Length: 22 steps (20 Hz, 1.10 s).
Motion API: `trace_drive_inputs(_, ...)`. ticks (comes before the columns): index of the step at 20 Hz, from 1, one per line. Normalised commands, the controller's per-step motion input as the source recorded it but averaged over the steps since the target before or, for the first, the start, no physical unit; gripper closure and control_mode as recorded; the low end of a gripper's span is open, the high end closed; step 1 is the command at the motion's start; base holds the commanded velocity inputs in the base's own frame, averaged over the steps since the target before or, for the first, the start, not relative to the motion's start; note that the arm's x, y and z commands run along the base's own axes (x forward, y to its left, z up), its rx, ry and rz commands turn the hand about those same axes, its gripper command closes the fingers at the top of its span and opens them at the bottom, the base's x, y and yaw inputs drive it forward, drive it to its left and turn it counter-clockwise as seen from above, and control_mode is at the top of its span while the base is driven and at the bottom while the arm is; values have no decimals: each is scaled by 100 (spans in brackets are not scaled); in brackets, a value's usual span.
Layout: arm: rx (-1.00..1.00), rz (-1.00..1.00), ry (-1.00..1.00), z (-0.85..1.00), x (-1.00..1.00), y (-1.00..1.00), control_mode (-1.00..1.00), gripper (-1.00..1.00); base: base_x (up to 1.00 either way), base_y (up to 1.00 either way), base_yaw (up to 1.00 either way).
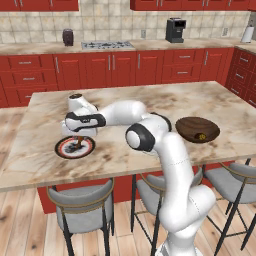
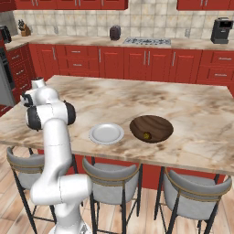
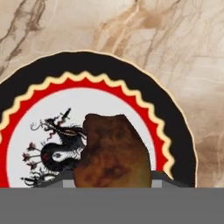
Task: Pick the chicken drumstick and sweet potato from their plates and place them in the bowl. Then put the bowl in the fridge.
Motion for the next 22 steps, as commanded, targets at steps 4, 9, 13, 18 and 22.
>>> trace_drive_inputs(4,0,0,0,24,-25,-56,-100,100,0,0,0)
trace_drive_inputs(9,0,0,0,22,-23,-62,-100,100,0,0,0)
trace_drive_inputs(13,0,0,0,18,-20,-71,-100,100,0,0,0)
trace_drive_inputs(18,3,1,0,12,-16,-79,-100,100,0,0,0)
trace_drive_inputs(22,5,0,0,8,-5,-84,-100,100,0,0,0)
